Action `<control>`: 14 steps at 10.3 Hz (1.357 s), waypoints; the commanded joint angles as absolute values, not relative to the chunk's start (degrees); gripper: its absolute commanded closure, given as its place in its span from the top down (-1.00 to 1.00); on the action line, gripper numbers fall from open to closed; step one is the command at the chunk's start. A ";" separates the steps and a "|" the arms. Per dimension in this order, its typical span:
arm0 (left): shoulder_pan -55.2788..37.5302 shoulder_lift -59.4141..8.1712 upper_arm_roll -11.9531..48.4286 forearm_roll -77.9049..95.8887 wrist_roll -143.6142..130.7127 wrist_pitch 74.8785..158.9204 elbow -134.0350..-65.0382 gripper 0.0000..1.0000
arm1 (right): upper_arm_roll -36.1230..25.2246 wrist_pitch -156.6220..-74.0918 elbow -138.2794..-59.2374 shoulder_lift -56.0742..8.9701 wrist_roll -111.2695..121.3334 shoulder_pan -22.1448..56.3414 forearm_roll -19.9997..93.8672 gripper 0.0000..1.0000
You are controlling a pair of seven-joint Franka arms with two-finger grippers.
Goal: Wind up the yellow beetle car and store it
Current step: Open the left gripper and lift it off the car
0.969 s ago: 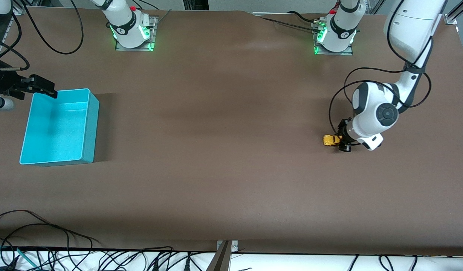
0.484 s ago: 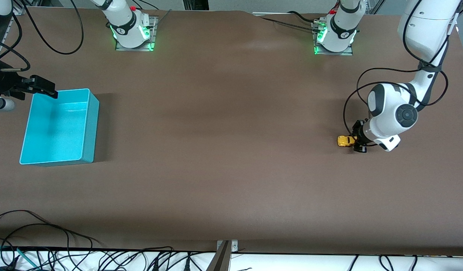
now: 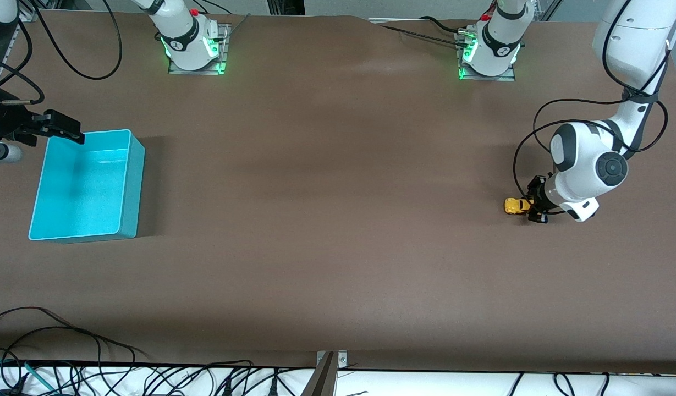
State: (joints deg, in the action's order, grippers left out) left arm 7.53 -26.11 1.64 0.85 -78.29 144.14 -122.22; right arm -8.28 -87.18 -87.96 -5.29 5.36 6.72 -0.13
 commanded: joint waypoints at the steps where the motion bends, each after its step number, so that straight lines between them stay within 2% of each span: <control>1: 8.53 -28.83 1.49 -1.14 -76.91 143.62 -121.64 -1.00 | -8.35 -86.31 -87.45 -5.10 6.42 6.68 0.53 1.00; 4: 8.53 -28.65 1.58 -1.06 -76.47 143.53 -121.55 -1.00 | -8.44 -85.61 -87.28 -5.10 6.59 6.59 0.44 1.00; 5: 8.70 -28.48 1.58 -1.05 -76.46 143.18 -121.47 -0.44 | -8.35 -85.61 -87.28 -5.18 6.68 6.59 0.35 1.00; 6: 8.79 -28.13 1.58 -0.97 -76.64 143.17 -121.46 0.85 | -8.35 -85.61 -87.19 -5.10 6.68 6.68 0.35 1.00; 7: 8.79 -27.34 1.58 -0.53 -77.16 143.17 -121.29 1.00 | -8.35 -85.61 -87.10 -5.10 6.59 6.68 0.35 1.00; 12: 8.79 -25.93 1.67 -0.26 -77.25 141.77 -121.20 1.00 | -7.74 -86.48 -87.19 -5.80 5.80 7.64 -0.17 1.00; 14: 8.53 -25.84 2.02 -0.35 -76.82 138.88 -118.58 1.00 | -7.73 -86.57 -87.10 -5.89 5.80 8.96 -0.26 1.00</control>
State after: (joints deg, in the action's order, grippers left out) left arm 8.50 -26.61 1.64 0.78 -77.38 142.19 -120.81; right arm -7.68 -86.74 -87.96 -5.56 5.55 8.15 -0.13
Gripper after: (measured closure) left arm 0.000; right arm 0.000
